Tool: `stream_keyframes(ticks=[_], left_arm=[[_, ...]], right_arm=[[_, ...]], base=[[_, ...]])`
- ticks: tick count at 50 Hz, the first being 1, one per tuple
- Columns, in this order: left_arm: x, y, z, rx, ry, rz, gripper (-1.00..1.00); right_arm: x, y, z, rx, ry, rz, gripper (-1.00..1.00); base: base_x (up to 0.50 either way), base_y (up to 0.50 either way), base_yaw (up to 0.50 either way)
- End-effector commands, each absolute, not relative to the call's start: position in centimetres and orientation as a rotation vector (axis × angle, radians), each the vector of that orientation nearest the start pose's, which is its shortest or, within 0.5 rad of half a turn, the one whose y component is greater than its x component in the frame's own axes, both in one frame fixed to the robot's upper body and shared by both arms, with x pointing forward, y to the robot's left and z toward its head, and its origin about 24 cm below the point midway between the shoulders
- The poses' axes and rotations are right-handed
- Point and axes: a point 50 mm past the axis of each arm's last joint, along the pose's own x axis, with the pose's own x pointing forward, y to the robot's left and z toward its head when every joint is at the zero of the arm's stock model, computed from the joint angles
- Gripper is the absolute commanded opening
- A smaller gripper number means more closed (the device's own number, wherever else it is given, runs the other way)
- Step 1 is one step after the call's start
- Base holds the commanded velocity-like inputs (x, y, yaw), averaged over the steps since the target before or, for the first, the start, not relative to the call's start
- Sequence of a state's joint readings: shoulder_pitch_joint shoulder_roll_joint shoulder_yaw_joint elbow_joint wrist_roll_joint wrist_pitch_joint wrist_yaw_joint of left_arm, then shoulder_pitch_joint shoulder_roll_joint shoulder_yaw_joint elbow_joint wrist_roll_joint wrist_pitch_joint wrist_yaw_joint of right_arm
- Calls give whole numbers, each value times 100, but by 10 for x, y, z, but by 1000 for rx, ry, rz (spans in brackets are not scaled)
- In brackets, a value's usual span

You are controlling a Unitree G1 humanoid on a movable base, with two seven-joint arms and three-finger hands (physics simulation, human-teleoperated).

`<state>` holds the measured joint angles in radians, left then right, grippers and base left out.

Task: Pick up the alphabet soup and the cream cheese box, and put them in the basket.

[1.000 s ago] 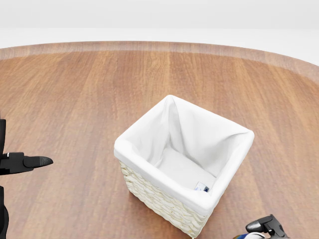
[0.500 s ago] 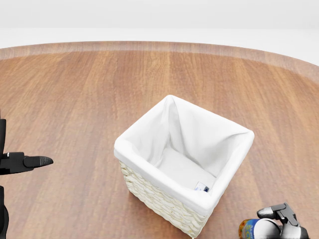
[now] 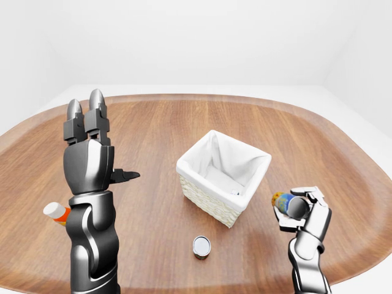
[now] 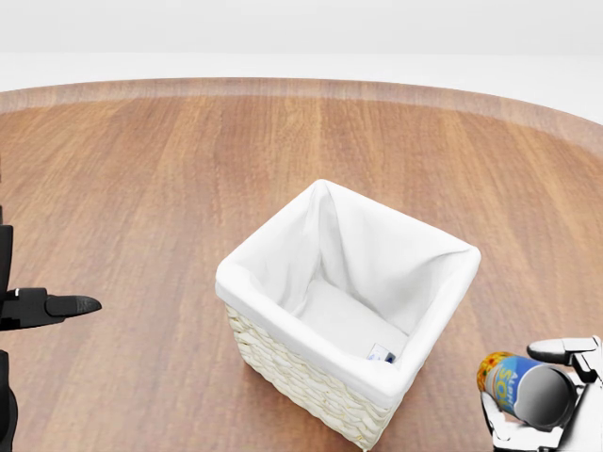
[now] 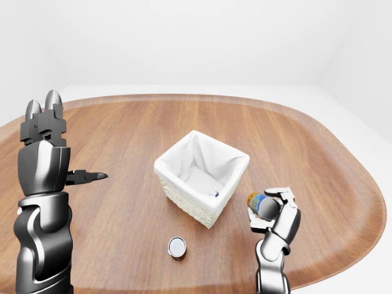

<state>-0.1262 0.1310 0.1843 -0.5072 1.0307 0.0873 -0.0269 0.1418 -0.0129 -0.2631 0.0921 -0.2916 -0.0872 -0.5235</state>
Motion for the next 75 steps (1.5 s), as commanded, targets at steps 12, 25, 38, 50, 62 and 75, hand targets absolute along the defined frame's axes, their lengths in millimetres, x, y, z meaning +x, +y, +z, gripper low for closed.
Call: stream_keyframes(ticks=[12, 25, 38, 50, 62, 75], left_arm=[[236, 199, 188, 1132, -440, 473, 100], [235, 198, 190, 1138, -445, 472, 100], [236, 199, 188, 1126, -442, 478, 100], [237, 199, 188, 1124, -443, 481, 100], [236, 198, 189, 1131, -443, 474, 100], [237, 199, 187, 1125, -434, 475, 100]], right_arm=[[206, -236, 67, -297, -176, -807, -100], [214, -220, 106, -268, -361, -763, -100], [235, -205, 137, -229, -424, -722, -100], [250, -191, 147, -249, -442, -673, -100], [278, -166, 159, -273, -477, -590, -100], [310, -151, 169, -310, -478, -536, -100]], base=[[0, 0, 0], [0, 0, 0], [0, 0, 0], [0, 0, 0], [0, 0, 0], [0, 0, 0]])
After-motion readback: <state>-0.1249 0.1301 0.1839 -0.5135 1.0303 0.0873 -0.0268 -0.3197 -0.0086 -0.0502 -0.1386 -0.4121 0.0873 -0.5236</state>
